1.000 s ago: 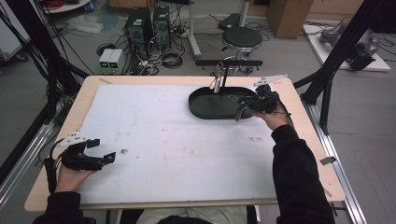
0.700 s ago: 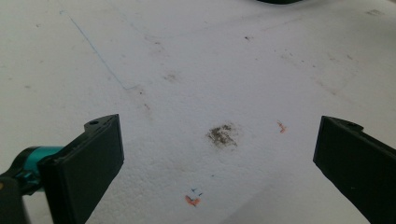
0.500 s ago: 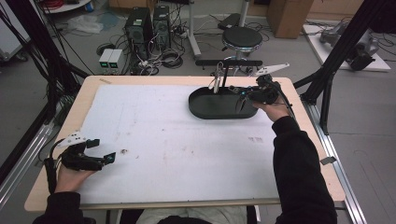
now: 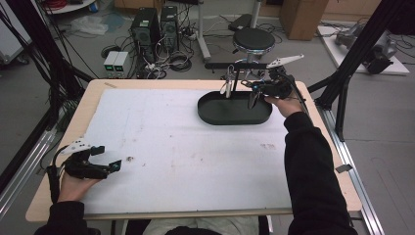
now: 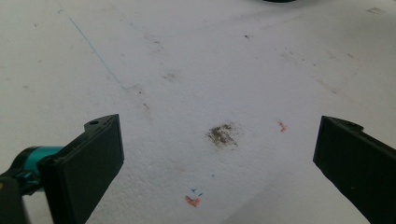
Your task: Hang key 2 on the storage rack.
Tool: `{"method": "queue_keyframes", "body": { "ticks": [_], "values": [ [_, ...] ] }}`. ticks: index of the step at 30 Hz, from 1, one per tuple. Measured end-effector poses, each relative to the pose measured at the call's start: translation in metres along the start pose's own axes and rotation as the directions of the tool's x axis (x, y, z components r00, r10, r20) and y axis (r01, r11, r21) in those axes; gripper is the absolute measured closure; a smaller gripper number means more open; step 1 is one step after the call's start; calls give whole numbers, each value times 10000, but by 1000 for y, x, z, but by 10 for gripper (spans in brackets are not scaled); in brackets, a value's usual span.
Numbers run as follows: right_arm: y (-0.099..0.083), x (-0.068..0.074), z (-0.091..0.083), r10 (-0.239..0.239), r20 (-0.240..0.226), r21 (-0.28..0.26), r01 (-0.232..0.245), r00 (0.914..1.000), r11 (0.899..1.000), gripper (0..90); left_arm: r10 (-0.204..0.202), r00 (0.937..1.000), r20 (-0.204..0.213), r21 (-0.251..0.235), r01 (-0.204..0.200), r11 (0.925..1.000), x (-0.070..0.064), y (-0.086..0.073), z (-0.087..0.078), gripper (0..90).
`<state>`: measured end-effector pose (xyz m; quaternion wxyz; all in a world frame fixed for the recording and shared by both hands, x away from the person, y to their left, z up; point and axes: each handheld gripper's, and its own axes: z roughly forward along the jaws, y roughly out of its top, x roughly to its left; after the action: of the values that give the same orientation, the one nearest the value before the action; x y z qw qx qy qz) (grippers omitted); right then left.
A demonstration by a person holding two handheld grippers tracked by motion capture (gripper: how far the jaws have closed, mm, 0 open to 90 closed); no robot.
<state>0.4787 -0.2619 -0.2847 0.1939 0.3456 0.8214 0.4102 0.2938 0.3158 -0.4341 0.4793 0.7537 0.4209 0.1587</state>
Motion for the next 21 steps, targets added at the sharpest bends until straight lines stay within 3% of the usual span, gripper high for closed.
{"method": "queue_keyframes", "body": {
  "ticks": [11, 21],
  "values": [
    [6, -10, -3, 416, 451, -266, -404, 9981, 9988, 837, -8, 10000, 8, 18, 8, 10000, 0, 0, 1, 22],
    [10, -17, -8, 647, 1232, -512, -587, 9903, 9970, 837, -12, 10000, 2, 12, 12, 10000, 0, 0, 1, 22]
  ]
}}
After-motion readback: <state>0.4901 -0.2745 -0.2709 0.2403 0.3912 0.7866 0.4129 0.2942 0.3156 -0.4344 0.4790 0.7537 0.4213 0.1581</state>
